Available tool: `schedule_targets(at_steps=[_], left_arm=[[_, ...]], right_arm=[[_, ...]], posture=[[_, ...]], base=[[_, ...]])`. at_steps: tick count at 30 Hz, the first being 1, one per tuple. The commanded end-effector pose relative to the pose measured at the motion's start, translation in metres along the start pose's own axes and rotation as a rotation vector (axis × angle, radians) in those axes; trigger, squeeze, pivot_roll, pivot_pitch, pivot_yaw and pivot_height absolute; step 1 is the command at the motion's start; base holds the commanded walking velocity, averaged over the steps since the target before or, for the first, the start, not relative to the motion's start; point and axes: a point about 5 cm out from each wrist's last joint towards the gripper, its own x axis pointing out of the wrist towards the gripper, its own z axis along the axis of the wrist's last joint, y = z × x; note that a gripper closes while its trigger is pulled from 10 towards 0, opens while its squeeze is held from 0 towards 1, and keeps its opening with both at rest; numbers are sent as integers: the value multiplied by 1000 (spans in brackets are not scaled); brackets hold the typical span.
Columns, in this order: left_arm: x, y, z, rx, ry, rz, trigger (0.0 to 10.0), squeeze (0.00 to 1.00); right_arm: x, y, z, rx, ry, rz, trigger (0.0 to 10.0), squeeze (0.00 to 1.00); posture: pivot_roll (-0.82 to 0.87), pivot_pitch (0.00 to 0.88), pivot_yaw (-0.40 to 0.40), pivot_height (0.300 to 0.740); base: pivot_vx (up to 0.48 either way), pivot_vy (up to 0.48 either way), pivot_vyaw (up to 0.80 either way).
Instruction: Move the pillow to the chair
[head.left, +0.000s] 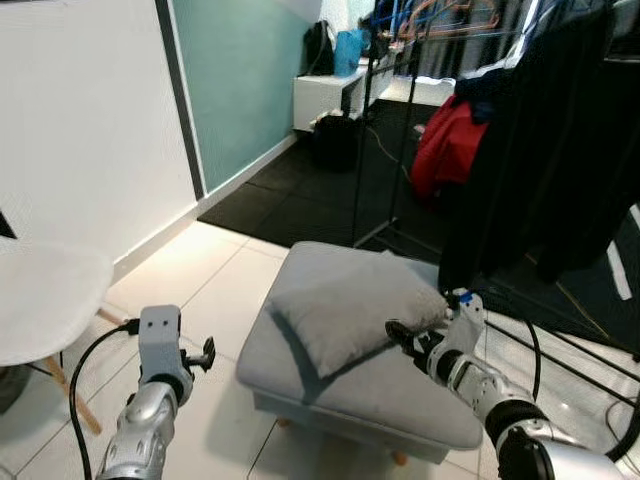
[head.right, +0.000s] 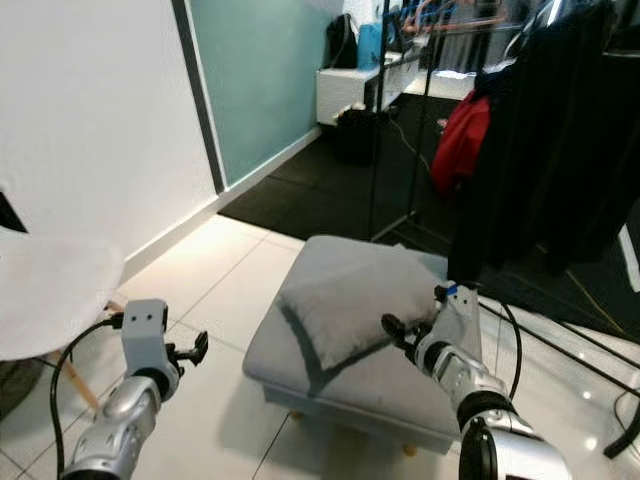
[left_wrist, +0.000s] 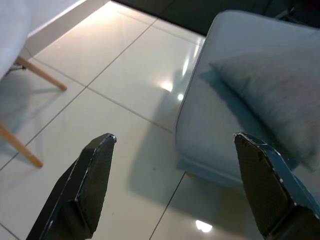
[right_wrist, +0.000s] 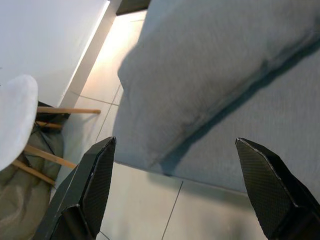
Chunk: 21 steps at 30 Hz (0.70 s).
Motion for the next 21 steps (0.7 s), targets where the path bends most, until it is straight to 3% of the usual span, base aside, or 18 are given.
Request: schedule_targets(at_steps=[1, 3, 8, 21], left_arm=[[-2, 2, 1, 2, 3, 2, 10000, 0], [-3, 3, 2, 4, 0, 2, 10000, 0], [-5, 6, 3, 30, 5, 11, 10000, 0], [-14, 13, 15, 35, -22, 37, 10000, 0]], right_arm=[[2, 4, 0, 36, -3, 10, 10000, 0], [2, 5, 0, 41, -5, 12, 10000, 0], [5, 10, 0, 65, -12, 27, 10000, 0], [9, 21, 0, 181, -26, 69, 10000, 0]], posture=[[-134, 52, -18, 597], [-134, 52, -18, 592], [-127, 71, -10, 577], [-87, 141, 1, 537]], base=[[0, 0, 0], [0, 0, 0], [0, -477, 0], [0, 0, 0]])
